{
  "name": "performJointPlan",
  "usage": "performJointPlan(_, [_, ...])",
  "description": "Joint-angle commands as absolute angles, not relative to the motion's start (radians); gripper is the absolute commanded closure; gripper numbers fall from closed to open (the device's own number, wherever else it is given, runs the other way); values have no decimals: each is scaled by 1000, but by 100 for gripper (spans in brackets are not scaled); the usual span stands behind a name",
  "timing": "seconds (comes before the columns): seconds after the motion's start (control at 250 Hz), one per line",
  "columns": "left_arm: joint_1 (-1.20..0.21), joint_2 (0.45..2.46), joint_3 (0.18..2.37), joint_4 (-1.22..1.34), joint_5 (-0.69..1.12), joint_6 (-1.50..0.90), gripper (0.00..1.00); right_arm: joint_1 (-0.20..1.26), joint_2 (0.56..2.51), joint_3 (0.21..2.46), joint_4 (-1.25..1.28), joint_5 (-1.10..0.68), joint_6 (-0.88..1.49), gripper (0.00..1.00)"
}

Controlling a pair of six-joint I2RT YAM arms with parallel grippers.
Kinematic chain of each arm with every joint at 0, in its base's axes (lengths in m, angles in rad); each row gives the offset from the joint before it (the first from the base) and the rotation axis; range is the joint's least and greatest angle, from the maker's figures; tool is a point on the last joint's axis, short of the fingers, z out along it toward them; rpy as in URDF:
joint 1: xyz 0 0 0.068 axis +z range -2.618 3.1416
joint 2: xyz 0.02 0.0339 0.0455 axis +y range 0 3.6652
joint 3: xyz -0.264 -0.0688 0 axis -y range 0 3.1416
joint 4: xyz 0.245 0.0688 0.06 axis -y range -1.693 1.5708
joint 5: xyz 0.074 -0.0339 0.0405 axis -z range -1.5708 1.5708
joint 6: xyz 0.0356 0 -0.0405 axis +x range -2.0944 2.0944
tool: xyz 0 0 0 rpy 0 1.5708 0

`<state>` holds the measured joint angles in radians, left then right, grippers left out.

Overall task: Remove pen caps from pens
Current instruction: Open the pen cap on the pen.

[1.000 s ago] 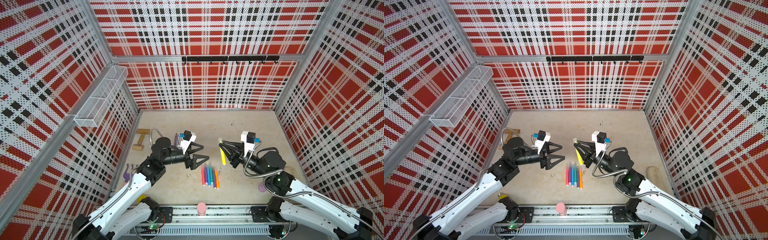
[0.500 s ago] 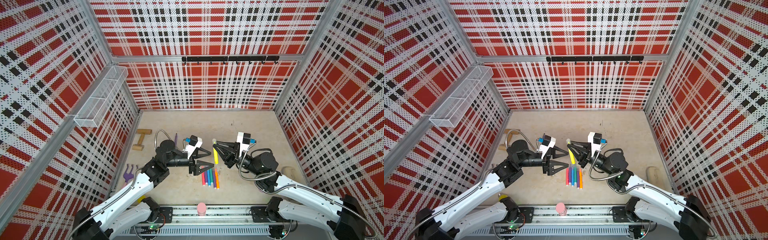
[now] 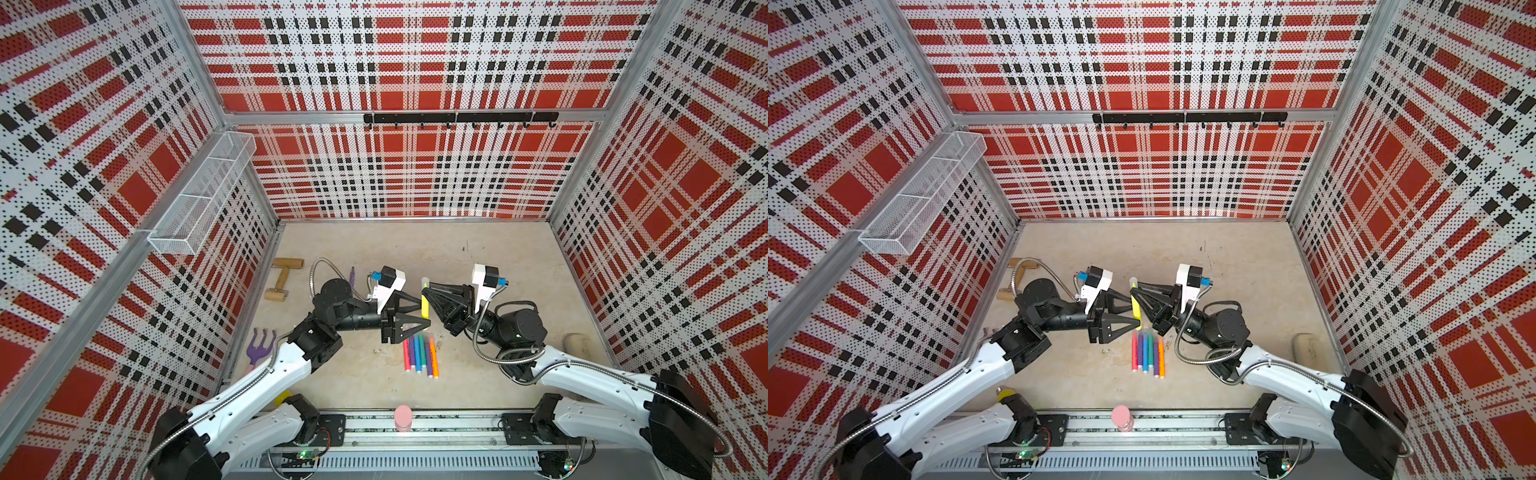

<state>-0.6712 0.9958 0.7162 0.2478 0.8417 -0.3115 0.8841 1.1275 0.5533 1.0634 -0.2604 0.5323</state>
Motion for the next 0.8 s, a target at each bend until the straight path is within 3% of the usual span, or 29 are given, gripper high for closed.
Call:
performJointPlan(0.0, [-681, 1002, 706, 286, 857, -321, 47, 884, 1148, 555, 1184, -271, 564, 100])
performJointPlan(0.1, [-684, 1007, 706, 287, 861, -322, 57, 883, 1163, 554, 1207, -270, 574, 100])
performJointPlan(0.268, [-686, 999, 701, 287, 857, -319, 84, 882, 1158, 550, 1177, -255, 560, 100])
performJointPlan(0.364, [-686, 968, 688, 275, 833, -305, 100, 880, 1115, 554, 1069, -230, 519, 91])
performJointPlan(0.448, [-686, 933, 688, 208, 759, -262, 100, 879, 1048, 584, 877, -185, 443, 71])
performJointPlan(0.552, [-686, 934, 721, 89, 701, -211, 100, 878, 978, 667, 584, -124, 341, 62])
performJointPlan(0.724, [-698, 946, 746, 5, 627, -149, 100, 877, 941, 784, 304, -70, 242, 35])
performJointPlan(0.792, [-704, 952, 760, -33, 591, -124, 100, 876, 967, 856, 193, -66, 211, 32])
